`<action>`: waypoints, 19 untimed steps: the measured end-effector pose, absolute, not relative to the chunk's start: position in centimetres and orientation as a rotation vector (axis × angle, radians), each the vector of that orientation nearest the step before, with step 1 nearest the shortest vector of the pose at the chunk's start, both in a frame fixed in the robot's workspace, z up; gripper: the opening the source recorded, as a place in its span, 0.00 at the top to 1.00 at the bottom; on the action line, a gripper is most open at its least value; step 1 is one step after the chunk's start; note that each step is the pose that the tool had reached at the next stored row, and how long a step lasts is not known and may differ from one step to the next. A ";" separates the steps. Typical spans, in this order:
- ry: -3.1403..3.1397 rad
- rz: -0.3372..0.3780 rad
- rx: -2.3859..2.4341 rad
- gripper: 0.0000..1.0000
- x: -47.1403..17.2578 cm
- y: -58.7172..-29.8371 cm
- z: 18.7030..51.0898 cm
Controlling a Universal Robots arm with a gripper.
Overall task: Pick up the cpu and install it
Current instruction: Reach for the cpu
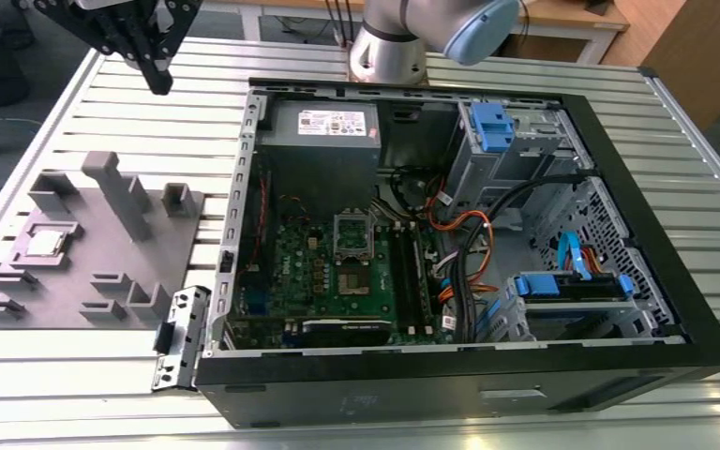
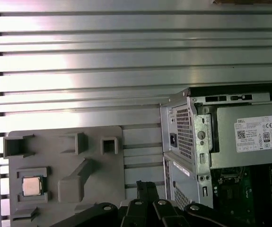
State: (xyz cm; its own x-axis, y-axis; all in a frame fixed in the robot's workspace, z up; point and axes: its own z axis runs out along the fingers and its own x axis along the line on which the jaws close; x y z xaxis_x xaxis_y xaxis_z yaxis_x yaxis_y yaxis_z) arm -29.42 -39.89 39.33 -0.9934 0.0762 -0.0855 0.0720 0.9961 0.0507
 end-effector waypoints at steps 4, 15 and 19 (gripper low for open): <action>3.049 0.073 0.113 0.89 -30.2 -39.9 39.3; 3.045 0.073 0.113 0.89 -31.7 -39.9 39.3; 3.044 0.073 0.113 0.89 -32.2 -39.9 39.3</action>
State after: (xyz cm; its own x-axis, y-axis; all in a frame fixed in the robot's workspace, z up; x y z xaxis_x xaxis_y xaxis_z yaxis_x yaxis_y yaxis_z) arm -32.18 -39.89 39.33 -0.9928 0.0762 -0.0928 0.0716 0.9961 0.0513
